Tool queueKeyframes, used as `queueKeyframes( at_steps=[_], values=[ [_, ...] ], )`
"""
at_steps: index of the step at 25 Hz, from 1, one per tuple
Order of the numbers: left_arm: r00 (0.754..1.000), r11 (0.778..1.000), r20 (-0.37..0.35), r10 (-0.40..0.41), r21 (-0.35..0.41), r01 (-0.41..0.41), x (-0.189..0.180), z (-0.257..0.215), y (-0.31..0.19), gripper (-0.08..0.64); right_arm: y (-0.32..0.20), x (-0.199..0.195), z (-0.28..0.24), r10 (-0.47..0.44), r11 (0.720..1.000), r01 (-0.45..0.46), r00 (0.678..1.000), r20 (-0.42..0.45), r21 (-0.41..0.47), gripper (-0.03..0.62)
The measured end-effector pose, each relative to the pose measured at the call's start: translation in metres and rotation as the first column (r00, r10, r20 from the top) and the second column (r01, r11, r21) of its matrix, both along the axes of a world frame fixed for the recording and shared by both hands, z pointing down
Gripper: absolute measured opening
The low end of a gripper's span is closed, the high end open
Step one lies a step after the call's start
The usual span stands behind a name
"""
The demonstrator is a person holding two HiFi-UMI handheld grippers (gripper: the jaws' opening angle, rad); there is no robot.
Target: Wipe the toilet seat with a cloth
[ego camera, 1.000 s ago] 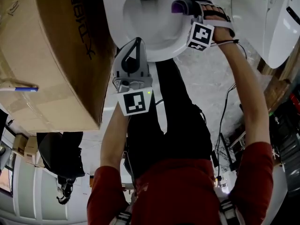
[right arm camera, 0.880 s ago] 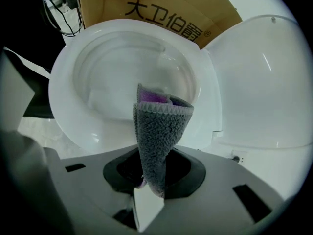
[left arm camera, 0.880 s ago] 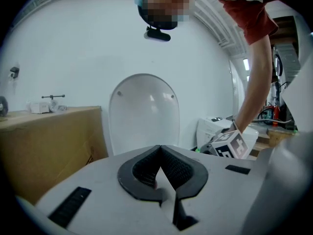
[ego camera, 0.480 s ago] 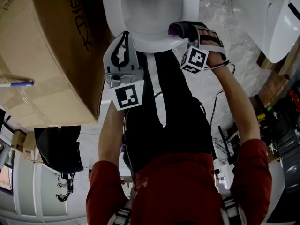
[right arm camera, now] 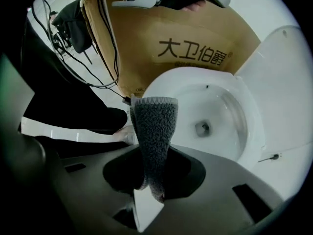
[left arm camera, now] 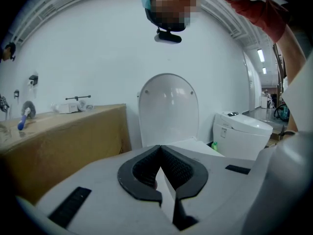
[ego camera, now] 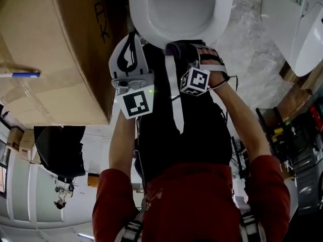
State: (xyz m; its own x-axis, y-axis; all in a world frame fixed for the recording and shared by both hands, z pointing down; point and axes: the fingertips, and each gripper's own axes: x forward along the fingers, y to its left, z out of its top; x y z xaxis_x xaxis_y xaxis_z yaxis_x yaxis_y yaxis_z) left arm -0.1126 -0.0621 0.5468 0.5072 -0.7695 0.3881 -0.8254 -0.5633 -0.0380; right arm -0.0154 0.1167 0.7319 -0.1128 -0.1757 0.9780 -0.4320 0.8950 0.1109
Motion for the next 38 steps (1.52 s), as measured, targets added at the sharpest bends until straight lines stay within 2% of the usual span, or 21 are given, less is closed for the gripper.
queueKeyframes(
  at_steps=[5,8,12,18,23,29,32,38],
  values=[
    [1.0,1.0,0.005,-0.027,0.005,0.027,-0.019,-0.006,0.0,0.012,-0.039,-0.059,0.001,-0.134,0.986,0.131,0.991,0.017,0.1,0.083],
    [0.999,0.999,0.008,-0.04,0.012,0.04,-0.031,-0.011,0.001,0.012,-0.071,-0.082,0.004,-0.154,0.98,0.149,0.987,0.033,0.129,0.083],
    [0.998,0.998,0.001,-0.065,0.021,0.065,-0.048,-0.018,0.001,0.012,-0.125,-0.092,0.005,-0.164,0.969,0.162,0.986,-0.007,0.187,0.083],
    [0.996,0.996,-0.012,-0.086,0.006,0.086,-0.061,-0.015,0.002,0.012,-0.206,-0.078,0.003,-0.091,0.966,0.103,0.994,-0.064,0.238,0.083],
    [0.997,0.997,-0.016,-0.071,-0.006,0.071,-0.056,-0.012,0.002,0.012,-0.272,-0.055,-0.004,-0.043,0.953,0.074,0.993,-0.112,0.295,0.083],
    [1.0,0.999,-0.008,-0.024,-0.022,0.024,-0.044,-0.009,0.003,0.012,-0.336,-0.039,-0.016,-0.074,0.923,0.153,0.971,-0.228,0.352,0.083],
    [1.0,1.0,-0.005,-0.001,-0.016,0.001,-0.038,-0.011,0.002,0.012,-0.361,-0.027,-0.021,-0.067,0.913,0.164,0.963,-0.26,0.374,0.083],
    [1.0,1.0,-0.01,0.01,-0.008,-0.01,-0.026,-0.013,-0.006,0.012,-0.368,0.014,-0.026,-0.097,0.888,0.214,0.952,-0.289,0.407,0.083]
  ],
)
